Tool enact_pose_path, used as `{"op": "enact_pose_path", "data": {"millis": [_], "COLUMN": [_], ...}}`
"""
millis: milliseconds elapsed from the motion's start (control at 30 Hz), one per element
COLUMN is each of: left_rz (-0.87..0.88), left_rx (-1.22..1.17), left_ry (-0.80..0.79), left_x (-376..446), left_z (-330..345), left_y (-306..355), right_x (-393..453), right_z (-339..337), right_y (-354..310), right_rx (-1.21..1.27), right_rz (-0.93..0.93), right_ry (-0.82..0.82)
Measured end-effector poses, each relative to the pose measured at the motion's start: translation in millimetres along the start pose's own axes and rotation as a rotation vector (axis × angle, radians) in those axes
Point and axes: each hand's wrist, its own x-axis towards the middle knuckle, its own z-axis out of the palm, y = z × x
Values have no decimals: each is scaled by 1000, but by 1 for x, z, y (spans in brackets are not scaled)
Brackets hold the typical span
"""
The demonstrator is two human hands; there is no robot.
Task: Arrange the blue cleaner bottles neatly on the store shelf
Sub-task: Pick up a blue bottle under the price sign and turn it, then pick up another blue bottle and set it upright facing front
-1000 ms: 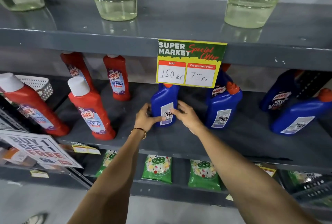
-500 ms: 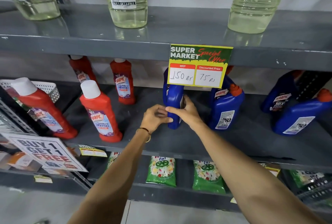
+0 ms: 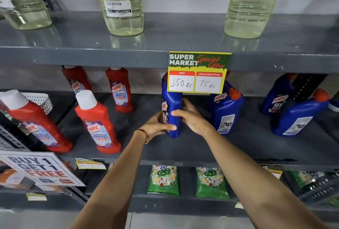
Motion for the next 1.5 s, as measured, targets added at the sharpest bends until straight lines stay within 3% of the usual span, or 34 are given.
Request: {"op": "enact_pose_path", "data": {"millis": [133,233,400,567,933,1033,1200,1400,1500], "left_rz": [78,95,27,-35,-59,-45,59,185,185], "left_rx": [-76,-89,124,307,344,321,284,242,285], "left_ry": [239,302,507,547,610,745,850,774,679], "left_x": [10,15,20,19,16,8,-6,-8,3], "left_z": [13,14,4,5,13,24,60,128,150], "left_y": [-5,-8,-22,-34,-37,-37,-39,-42,-39], "right_x": [2,3,1,0,-3,-12,-48,-97,-105], "right_z": [-5,-8,-14,-15,-10,-12,-18,-34,-59], "right_y": [-6,-9,-3,14,18,22,37,45,35], "right_rx": [-113,-154,-214,-268,-213,-232,-378,-517,-479], "right_rz": [-21,-23,-10,44,107,119,38,-23,-34], "right_ry": [40,62,81,89,143,262,670,948,980]}}
